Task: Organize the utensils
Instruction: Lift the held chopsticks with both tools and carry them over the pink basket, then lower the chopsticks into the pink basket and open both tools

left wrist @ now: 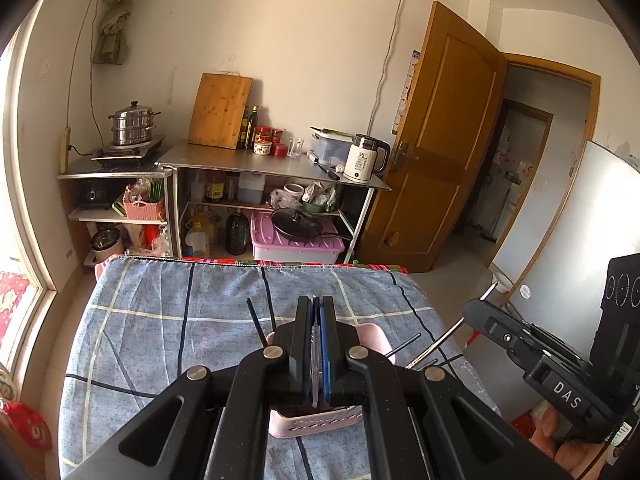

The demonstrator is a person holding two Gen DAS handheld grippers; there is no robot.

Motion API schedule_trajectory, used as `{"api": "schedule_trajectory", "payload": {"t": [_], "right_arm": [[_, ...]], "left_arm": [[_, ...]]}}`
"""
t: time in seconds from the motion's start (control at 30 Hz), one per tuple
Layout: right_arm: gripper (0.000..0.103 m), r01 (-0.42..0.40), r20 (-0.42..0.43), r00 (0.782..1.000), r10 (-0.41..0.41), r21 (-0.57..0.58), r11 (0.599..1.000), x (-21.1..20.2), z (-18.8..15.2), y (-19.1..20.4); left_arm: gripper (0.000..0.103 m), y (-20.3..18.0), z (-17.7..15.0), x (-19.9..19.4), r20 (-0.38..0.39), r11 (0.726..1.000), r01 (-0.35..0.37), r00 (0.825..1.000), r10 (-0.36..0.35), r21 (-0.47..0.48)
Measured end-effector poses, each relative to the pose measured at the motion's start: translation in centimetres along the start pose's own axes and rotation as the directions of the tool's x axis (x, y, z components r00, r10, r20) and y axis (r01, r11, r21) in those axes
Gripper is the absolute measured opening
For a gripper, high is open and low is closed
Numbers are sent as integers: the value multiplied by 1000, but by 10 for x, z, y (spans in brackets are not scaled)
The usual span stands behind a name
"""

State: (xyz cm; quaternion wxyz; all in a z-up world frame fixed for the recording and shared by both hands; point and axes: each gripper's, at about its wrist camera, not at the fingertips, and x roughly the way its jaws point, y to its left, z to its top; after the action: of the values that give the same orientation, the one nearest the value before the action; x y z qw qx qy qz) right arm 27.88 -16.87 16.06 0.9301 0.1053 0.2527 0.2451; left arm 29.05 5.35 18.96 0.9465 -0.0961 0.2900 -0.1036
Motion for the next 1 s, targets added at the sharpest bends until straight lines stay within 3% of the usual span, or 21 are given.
{"api": "schedule_trajectory", "payload": {"t": [0.5,1.0], "right_arm": [[4,8,-89,996,-8,-1,1000,47,-21,-6],[5,14,-144,989,-16,-20,1000,56,-31,-8]], "left_arm": [[4,29,-25,47,-83,999,-20,996,17,-31],[5,38,-37,50,-91,998,-62,994,60,-24]]}}
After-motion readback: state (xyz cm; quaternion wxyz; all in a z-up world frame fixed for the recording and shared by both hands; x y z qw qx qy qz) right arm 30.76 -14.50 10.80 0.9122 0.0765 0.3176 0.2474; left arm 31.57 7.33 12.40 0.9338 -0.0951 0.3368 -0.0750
